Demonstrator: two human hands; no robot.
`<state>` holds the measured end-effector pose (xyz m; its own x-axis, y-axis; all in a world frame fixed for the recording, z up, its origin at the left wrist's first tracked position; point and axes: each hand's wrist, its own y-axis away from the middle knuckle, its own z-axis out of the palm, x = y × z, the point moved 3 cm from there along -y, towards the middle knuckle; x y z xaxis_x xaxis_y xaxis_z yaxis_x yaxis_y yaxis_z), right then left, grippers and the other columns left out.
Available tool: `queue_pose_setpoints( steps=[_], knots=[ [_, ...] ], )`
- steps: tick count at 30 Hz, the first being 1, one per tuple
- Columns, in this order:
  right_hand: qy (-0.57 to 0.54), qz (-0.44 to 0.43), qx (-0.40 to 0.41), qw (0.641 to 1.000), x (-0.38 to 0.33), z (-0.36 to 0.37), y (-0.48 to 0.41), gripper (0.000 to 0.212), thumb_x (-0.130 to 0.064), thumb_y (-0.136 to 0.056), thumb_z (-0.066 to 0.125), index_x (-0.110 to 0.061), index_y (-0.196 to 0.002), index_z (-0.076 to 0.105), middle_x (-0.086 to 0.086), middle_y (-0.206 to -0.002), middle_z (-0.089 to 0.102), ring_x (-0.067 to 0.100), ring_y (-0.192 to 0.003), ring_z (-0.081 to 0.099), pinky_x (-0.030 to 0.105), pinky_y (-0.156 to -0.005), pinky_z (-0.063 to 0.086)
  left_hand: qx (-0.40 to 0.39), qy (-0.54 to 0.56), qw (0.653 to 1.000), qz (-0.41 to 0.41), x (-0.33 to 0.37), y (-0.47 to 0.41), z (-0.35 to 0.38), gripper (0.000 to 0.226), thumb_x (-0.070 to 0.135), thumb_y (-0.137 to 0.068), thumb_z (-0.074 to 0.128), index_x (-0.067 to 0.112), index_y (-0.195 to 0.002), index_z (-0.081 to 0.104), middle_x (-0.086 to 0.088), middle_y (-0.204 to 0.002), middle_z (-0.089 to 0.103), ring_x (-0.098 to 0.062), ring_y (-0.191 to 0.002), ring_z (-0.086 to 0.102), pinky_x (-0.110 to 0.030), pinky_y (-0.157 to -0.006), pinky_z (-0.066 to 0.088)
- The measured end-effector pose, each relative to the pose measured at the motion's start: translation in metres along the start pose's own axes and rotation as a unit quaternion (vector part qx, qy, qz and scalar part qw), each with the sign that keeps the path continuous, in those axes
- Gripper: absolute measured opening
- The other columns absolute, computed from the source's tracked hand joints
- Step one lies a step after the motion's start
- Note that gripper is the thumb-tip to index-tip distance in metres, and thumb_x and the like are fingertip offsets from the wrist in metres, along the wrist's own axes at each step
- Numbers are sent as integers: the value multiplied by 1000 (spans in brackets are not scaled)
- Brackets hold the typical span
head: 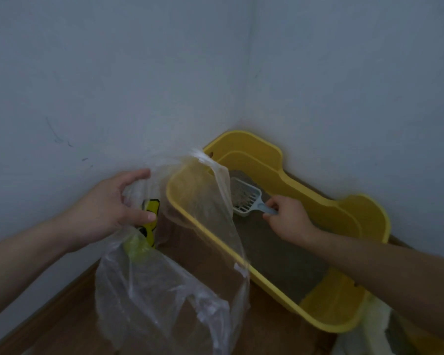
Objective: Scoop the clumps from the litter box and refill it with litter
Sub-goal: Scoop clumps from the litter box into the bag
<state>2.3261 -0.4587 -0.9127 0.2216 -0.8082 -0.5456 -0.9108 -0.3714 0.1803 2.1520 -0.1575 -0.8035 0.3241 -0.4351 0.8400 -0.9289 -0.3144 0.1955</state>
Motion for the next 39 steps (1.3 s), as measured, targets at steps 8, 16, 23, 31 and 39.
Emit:
queue_pose_setpoints(
  steps=[8,16,23,31,39],
  knots=[
    [-8,1,15,1000,5,-27,24,14,-20,-88,71,-29,-96,62,-12,-85,60,3,-75,59,16,-56,42,38,-47,998,-35,3,-4,-2,107,32,-43,92,24,-141,50,-7,-134,59,-29,-123,57,-46,-106,45],
    [1,4,-4,1000,13,-43,46,14,-18,-89,70,-27,-97,63,-9,-91,63,5,-78,61,17,-59,46,30,-39,999,-11,14,-10,13,94,10,-63,89,18,-145,45,-3,-142,51,-29,-122,56,-31,-96,43],
    [4,-2,-3,1000,11,-55,57,15,-19,-86,73,-29,-92,64,-10,-87,65,3,-77,61,17,-58,45,19,-71,997,1,19,-10,21,94,11,-63,90,20,-145,45,-8,-140,53,-36,-125,52,-33,-95,42],
    [-7,-22,-8,1000,-1,-67,74,17,-17,-86,73,-30,-88,63,-13,-85,64,2,-76,60,15,-57,41,11,-87,996,11,26,-5,27,92,7,-65,88,18,-145,44,-16,-139,52,-42,-126,46,-46,-102,42],
    [8,-30,-3,1000,-8,-90,97,23,-19,-84,76,-35,-85,61,-15,-84,63,1,-76,59,16,-58,40,10,-75,997,-7,24,-10,24,96,9,-65,88,19,-148,40,-1,-150,45,-31,-129,49,-33,-97,43]
  ],
)
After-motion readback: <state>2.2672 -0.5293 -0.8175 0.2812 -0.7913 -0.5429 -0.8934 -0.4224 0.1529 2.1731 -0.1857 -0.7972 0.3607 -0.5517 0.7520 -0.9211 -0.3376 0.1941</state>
